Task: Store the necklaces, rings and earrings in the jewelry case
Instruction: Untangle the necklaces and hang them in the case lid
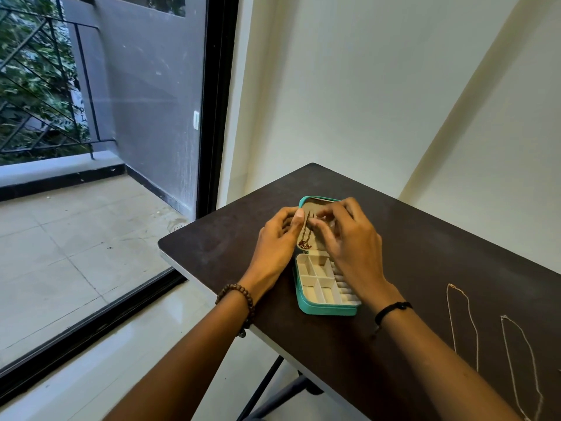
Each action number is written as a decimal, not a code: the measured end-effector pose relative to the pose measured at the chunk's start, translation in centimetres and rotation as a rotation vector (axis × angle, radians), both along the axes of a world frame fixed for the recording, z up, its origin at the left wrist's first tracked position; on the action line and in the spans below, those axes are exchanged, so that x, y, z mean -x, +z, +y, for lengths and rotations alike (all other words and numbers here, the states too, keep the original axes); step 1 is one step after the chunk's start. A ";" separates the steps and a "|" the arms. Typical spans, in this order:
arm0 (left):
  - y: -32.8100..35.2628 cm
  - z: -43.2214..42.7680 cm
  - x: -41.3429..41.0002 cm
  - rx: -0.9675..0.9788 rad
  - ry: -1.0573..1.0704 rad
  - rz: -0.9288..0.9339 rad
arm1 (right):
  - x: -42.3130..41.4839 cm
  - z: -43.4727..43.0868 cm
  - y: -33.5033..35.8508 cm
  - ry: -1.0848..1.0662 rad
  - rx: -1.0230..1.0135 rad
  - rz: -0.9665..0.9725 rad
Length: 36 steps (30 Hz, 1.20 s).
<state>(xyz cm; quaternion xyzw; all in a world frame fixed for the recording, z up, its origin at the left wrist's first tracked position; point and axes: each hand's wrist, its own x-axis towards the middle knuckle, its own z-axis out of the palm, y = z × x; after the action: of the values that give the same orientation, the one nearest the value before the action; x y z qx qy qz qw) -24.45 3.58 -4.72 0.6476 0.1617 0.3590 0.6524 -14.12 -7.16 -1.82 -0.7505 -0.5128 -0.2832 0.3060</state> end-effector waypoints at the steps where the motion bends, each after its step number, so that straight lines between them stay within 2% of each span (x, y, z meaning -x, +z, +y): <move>1: 0.0 0.0 0.0 -0.002 0.003 0.004 | 0.2 -0.2 -0.3 -0.022 0.024 0.030; 4: 0.0 0.0 -0.1 0.005 0.014 0.010 | 0.6 -0.8 -0.8 -0.058 0.057 0.119; 19: 0.1 -0.2 0.4 -0.016 0.033 0.021 | 2.1 -2.0 -0.1 -0.085 0.112 0.268; 23: 0.4 -0.9 0.8 -0.056 0.159 0.022 | 2.8 -3.4 0.1 -0.112 0.137 0.270; 31: 1.2 -4.1 1.7 -0.458 0.478 0.157 | 3.4 -6.1 0.1 -0.063 0.213 0.280; 36: 3.6 -7.0 1.5 -0.600 0.385 0.229 | 3.4 -7.6 0.9 -0.050 0.212 0.288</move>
<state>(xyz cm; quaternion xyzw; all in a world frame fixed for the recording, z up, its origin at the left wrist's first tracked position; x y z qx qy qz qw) -25.92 -3.37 -1.12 0.8036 0.2402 0.4318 0.3318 -17.49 -14.78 -0.93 -0.8237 -0.4720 -0.1246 0.2884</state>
